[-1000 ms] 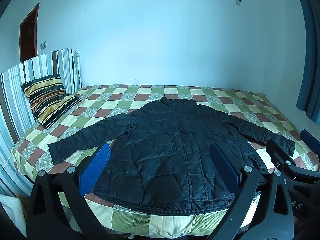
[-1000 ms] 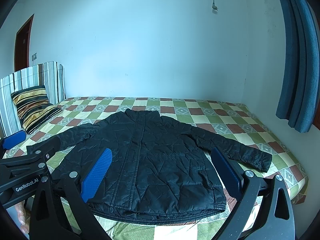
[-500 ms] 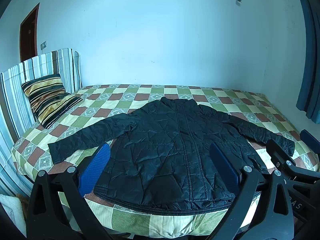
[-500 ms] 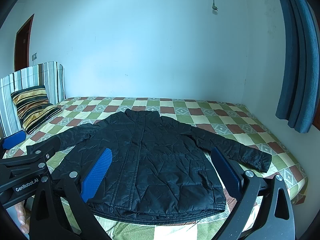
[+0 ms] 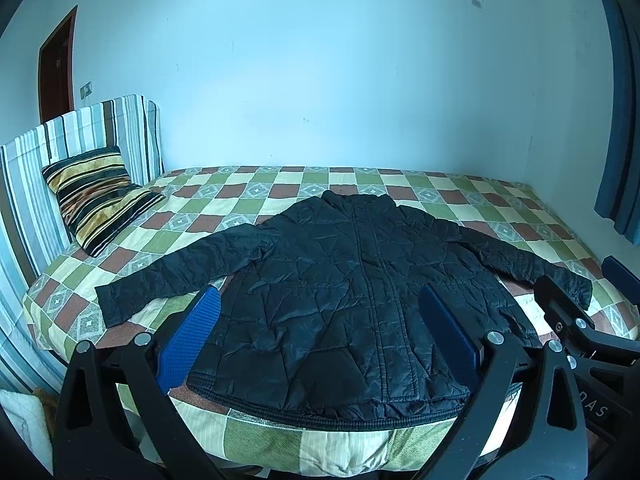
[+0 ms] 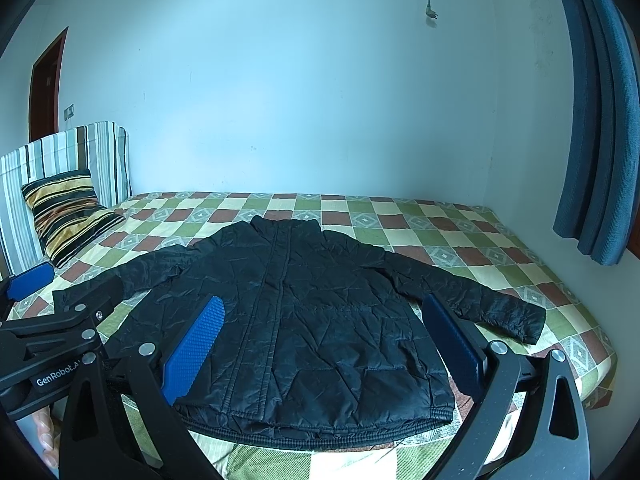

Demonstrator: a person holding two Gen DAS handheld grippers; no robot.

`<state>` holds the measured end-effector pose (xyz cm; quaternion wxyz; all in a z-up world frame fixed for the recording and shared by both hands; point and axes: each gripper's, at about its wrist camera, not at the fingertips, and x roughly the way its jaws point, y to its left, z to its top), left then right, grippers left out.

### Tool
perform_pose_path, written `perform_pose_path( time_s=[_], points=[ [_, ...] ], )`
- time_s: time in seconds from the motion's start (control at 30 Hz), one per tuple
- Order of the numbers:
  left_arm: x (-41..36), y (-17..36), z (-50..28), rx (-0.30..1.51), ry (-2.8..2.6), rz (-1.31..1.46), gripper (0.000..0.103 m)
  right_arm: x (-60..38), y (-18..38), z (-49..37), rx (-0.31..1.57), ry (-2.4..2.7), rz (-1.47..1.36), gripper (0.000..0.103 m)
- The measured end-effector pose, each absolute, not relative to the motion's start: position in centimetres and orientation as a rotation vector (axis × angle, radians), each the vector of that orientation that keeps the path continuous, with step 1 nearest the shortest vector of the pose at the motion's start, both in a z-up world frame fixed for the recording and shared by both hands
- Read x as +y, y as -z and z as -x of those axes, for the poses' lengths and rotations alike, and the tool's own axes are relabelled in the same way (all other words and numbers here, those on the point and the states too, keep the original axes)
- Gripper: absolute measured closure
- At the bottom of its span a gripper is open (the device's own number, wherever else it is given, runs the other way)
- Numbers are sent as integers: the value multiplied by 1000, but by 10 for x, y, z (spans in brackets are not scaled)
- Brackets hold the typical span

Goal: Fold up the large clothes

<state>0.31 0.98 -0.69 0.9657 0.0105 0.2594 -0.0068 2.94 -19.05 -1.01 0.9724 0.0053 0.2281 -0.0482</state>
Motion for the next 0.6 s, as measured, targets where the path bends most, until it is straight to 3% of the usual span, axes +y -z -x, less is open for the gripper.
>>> perform_pose_path(
  time_s=[0.3, 0.6],
  points=[
    [8, 27, -29, 581, 32, -37, 4, -197, 30, -50, 513, 95, -6, 5],
    [28, 81, -96, 726, -20, -22, 4, -257, 77, -101, 631, 197, -83, 5]
  ],
)
